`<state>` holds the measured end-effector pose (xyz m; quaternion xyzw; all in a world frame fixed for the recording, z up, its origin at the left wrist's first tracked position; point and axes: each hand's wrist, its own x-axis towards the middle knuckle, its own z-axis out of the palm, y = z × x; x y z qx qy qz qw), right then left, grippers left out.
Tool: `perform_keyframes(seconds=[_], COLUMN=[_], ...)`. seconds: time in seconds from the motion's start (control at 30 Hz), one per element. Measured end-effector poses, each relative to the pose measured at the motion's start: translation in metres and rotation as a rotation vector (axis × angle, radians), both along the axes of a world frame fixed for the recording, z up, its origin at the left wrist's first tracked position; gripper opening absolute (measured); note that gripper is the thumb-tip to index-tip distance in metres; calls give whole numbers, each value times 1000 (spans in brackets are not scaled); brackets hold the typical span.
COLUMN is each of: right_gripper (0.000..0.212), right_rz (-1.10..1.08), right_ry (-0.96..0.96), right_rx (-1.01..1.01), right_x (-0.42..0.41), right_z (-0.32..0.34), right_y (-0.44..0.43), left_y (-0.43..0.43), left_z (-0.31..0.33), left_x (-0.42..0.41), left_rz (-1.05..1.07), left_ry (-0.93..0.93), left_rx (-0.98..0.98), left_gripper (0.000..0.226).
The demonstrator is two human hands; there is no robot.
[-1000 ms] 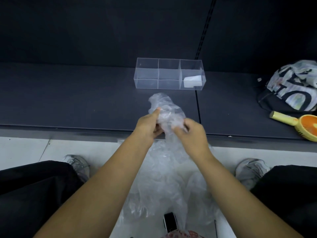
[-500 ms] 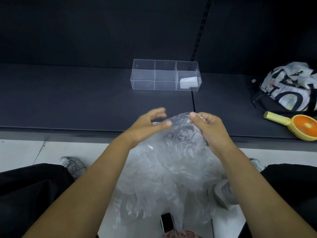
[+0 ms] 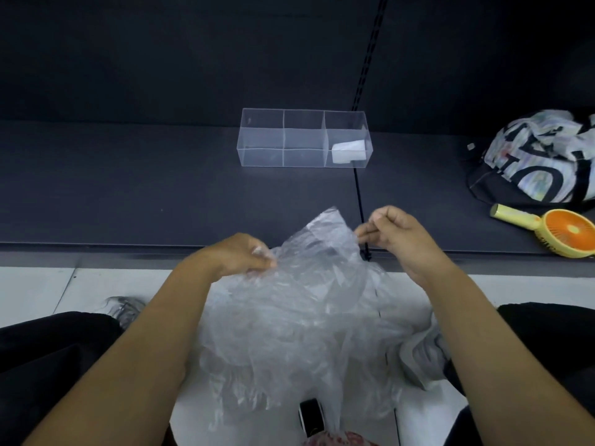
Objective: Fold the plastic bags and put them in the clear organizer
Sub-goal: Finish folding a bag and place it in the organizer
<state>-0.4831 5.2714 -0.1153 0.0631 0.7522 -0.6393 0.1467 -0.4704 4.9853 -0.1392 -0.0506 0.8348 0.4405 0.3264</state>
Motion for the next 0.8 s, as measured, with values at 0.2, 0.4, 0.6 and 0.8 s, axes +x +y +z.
perform_keyframes(seconds=[0.2, 0.4, 0.6, 0.8], right_gripper=[55, 29, 23, 61], right_rz=[321, 53, 241, 316], right_ry=[-274, -120, -22, -128], right_rx=[120, -30, -24, -25], right_x=[6, 0, -13, -22], right_z=[-25, -39, -20, -7], right_y=[-19, -17, -44, -35], left_y=[11, -5, 50, 52], left_z=[3, -11, 23, 25], left_x=[-5, -5, -19, -38], left_rz=[103, 104, -144, 376], left_ry=[64, -34, 233, 312], left_rx=[147, -132, 53, 240], left_gripper=[27, 19, 70, 33])
